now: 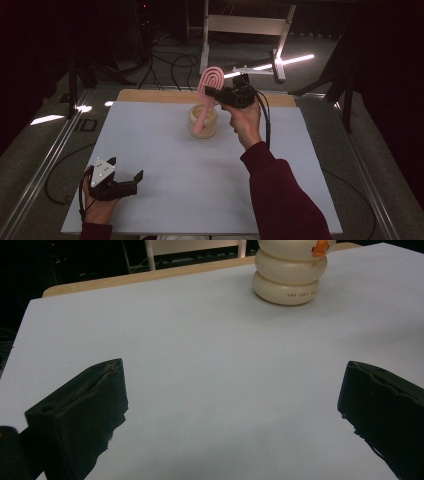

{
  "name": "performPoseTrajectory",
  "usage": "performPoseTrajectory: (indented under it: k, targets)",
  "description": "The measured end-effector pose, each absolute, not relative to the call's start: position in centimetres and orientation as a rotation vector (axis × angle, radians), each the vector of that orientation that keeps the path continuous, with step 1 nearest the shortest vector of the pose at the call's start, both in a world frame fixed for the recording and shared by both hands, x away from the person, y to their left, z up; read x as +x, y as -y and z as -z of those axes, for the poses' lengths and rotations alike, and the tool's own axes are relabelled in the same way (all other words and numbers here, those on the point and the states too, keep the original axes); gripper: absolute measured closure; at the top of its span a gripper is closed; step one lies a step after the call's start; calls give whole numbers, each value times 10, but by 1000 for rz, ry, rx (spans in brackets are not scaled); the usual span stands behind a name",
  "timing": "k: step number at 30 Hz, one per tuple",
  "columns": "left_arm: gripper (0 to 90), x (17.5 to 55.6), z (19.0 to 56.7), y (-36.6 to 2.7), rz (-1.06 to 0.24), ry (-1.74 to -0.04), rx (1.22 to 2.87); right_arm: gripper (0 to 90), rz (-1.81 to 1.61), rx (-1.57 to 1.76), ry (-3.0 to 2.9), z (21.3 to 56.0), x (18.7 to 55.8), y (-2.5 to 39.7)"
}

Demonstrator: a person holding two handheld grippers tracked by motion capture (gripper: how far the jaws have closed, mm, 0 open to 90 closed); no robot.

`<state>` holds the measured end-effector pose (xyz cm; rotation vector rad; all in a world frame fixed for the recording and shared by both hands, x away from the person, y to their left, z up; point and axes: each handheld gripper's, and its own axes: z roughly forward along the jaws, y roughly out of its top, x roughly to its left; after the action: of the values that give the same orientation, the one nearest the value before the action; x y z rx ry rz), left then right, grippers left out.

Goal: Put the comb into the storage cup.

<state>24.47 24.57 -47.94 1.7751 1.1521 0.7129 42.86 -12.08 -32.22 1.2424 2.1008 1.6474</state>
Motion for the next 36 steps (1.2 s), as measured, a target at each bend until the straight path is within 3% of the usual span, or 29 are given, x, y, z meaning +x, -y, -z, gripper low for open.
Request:
performPoseTrajectory:
  k: [36]
  targets:
    - [2, 245, 480, -246, -699, -1151, 1771, 637, -1564, 1270, -1988, 315, 456, 130]
